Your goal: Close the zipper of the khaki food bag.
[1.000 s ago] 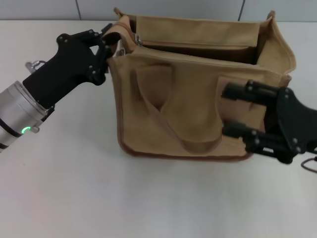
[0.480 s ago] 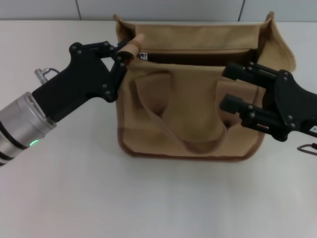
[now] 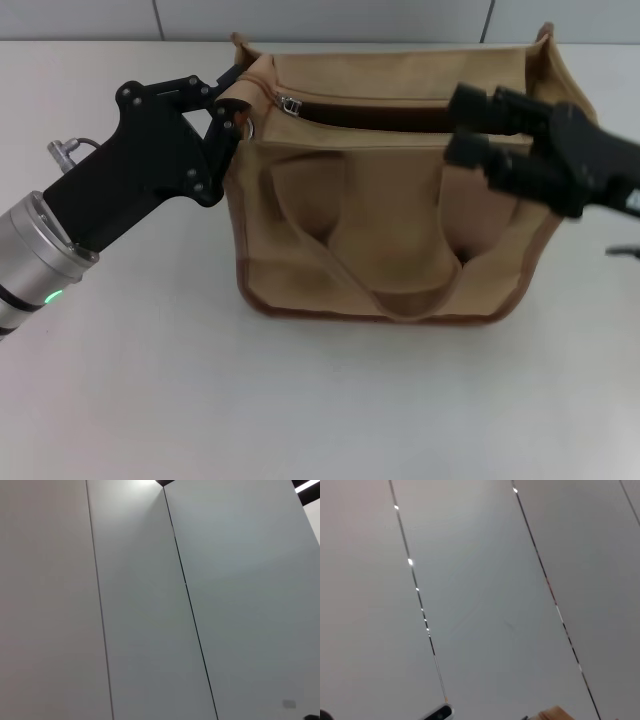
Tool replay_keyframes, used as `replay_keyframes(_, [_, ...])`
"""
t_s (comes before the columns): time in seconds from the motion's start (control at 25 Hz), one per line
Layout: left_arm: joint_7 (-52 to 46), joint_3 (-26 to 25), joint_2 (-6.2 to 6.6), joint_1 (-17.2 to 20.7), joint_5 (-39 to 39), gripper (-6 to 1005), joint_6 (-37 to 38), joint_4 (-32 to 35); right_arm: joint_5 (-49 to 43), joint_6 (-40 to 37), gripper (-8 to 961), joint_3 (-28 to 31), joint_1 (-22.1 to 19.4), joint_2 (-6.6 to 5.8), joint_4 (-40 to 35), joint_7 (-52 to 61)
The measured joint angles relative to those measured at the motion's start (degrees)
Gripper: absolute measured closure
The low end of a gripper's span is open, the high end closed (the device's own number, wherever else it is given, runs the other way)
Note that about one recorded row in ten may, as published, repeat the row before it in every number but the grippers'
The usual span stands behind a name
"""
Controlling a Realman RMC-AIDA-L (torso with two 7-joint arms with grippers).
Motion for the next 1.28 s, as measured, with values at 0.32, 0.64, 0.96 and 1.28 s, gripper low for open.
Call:
replay_keyframes(0.32, [-0.1,-0.2,0.00,-0.7,-0.1,955,1.1,-0.5,-4.7,4.5,305,-1.8,4.2,-0.21,-6.7,17.6])
replay_keyframes(0.64, [2.5,0.2,0.00,-0.8,0.1,952,1.8,-0.9,-5.4,13.2,305,-11.5,6.0,-0.10,-7.8,21.2])
replay_keyframes(0.96, [2.5,0.2,0.00,-0.2,-0.1,948,3.6,-0.9,-5.0,20.5,305,-14.0,9.1,0.17,-7.2,23.9])
replay_keyframes(1.28, [2.6,0.2,0.00,-0.8,0.1,944,3.3,-1.3,-4.5,23.0,305,-18.3,13.4,0.49,-6.6,23.5])
